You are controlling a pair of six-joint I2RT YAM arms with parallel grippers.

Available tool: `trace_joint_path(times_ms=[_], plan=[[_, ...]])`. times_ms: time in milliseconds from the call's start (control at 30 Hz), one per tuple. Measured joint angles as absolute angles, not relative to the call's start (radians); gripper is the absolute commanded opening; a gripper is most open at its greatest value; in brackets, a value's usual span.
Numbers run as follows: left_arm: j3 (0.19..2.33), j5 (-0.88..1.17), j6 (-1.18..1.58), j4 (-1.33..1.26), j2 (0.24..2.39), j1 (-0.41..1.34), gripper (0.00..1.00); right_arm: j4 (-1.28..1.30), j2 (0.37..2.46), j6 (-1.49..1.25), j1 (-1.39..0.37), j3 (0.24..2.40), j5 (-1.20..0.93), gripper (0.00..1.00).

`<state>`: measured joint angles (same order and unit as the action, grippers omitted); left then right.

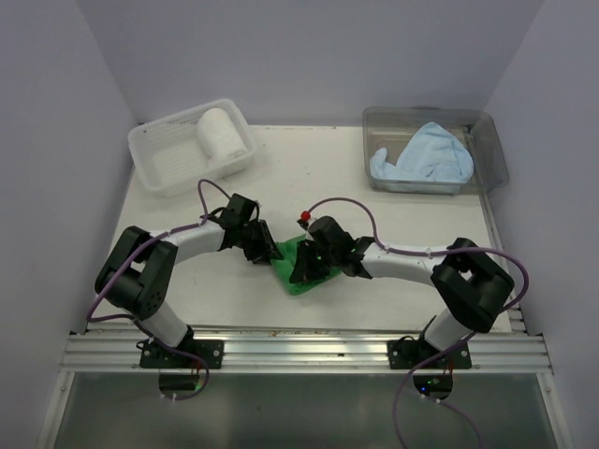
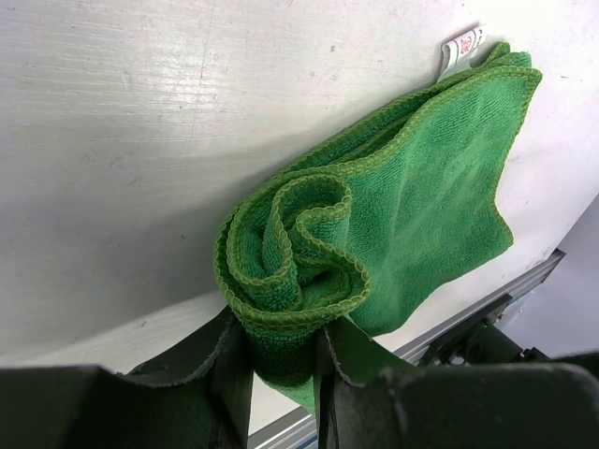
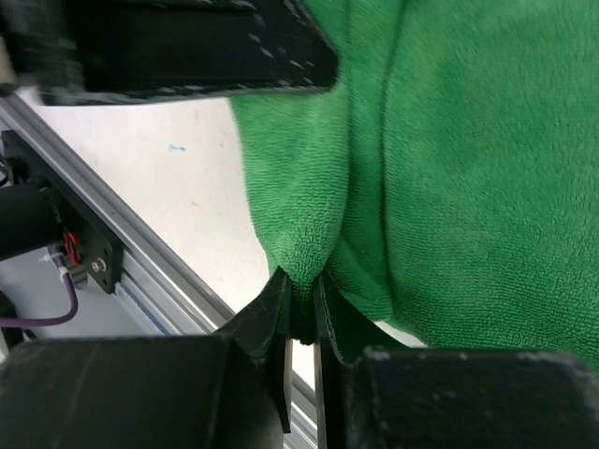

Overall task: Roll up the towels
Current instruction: Roll the towel

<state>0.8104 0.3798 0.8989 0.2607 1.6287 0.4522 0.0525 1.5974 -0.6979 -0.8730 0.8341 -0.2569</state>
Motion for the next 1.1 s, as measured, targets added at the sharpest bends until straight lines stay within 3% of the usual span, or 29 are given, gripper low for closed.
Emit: trace_joint_path(times_ms=[233, 367, 433, 467, 500, 600, 833, 1100], plan=[[0.812, 0.377, 0.899, 0.278, 1.628, 0.453, 0.29, -0.050, 1.647, -0.771, -0.867, 0.772, -0.299, 0.01], [0.813, 0.375, 0.899, 0.279, 1.626, 0.453, 0.29, -0.055, 1.648, -0.775, -0.867, 0.772, -0.301, 0.19], [0.813, 0.374, 0.899, 0.280, 1.625, 0.453, 0.29, -0.030, 1.633, -0.764, -0.869, 0.776, -0.281, 0.36], [0.813, 0.374, 0.899, 0.281, 1.625, 0.453, 0.29, -0.021, 1.624, -0.762, -0.871, 0.776, -0.274, 0.36], [0.813, 0.374, 0.899, 0.282, 1.624, 0.454, 0.29, 0.015, 1.604, -0.747, -0.879, 0.784, -0.245, 0.44], [0.813, 0.374, 0.899, 0.283, 1.623, 0.454, 0.29, 0.115, 1.536, -0.706, -0.904, 0.811, -0.142, 0.54], [0.813, 0.365, 0.899, 0.290, 1.617, 0.454, 0.28, 0.339, 1.468, -0.583, -1.036, 0.951, 0.178, 0.52], [0.816, 0.360, 0.904, 0.301, 1.617, 0.454, 0.28, 0.401, 1.602, -0.397, -1.288, 1.138, 0.435, 0.50]])
